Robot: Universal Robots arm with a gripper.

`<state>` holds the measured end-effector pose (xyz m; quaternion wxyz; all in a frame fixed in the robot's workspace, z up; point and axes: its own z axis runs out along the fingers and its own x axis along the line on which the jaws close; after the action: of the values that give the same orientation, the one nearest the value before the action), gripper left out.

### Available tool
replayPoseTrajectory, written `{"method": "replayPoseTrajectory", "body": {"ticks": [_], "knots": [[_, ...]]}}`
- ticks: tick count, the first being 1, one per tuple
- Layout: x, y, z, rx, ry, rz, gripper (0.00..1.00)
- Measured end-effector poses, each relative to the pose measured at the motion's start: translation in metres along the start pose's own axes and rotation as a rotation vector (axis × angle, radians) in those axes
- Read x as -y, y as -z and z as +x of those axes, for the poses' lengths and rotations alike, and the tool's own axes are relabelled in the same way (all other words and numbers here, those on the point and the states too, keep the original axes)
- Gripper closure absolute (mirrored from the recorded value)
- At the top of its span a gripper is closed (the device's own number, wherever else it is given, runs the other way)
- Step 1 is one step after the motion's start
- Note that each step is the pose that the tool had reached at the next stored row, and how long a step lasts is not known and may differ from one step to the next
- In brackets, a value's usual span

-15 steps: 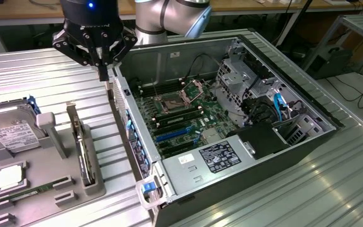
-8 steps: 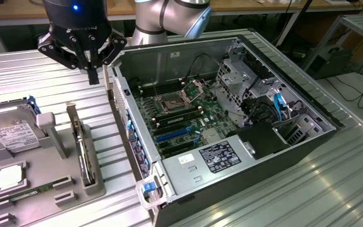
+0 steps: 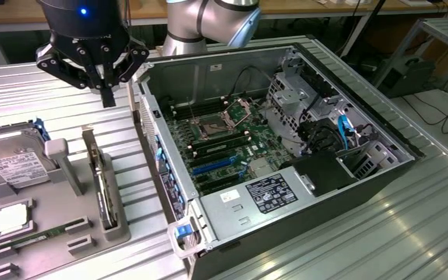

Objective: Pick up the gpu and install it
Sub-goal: 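Reach for the gpu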

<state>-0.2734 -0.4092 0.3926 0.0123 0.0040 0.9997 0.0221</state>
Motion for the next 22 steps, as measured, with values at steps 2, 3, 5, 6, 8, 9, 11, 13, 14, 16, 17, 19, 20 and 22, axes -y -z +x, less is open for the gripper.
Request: {"method": "replayPoseTrajectory", "body": {"ticks": [2, 3, 5, 6, 8, 9, 11, 13, 14, 16, 17, 19, 20, 22], "knots": [[0.0006, 0.0001, 0.002, -0.0003, 0.007, -0.0002, 0.89], [0.0011, 0.0001, 0.003, -0.0005, 0.011, -0.0003, 0.89], [0.0017, 0.0002, 0.004, -0.0006, 0.015, -0.0004, 0.89], [0.002, 0.0002, 0.005, -0.0007, 0.017, -0.0004, 0.89], [0.0036, 0.0004, 0.011, -0.0012, 0.027, -0.0006, 0.89], [0.0042, 0.0005, 0.013, -0.0014, 0.03, -0.0007, 0.89], [0.005, 0.0006, 0.016, -0.0016, 0.035, -0.0009, 0.89], [0.0059, 0.0007, 0.018, -0.0019, 0.044, -0.0011, 0.89], [0.0064, 0.0007, 0.019, -0.0022, 0.05, -0.0012, 0.89], [0.0078, 0.0008, 0.02, -0.0026, 0.06, -0.0015, 0.89], [0.0118, 0.0011, 0.023, -0.0032, 0.07, -0.0017, 0.89], [0.0141, 0.0012, 0.026, -0.0033, 0.075, -0.0022, 0.89], [0.0149, 0.0013, 0.027, -0.0034, 0.076, -0.0023, 0.89], [0.0166, 0.0014, 0.029, -0.0035, 0.08, -0.0024, 0.89]]}}
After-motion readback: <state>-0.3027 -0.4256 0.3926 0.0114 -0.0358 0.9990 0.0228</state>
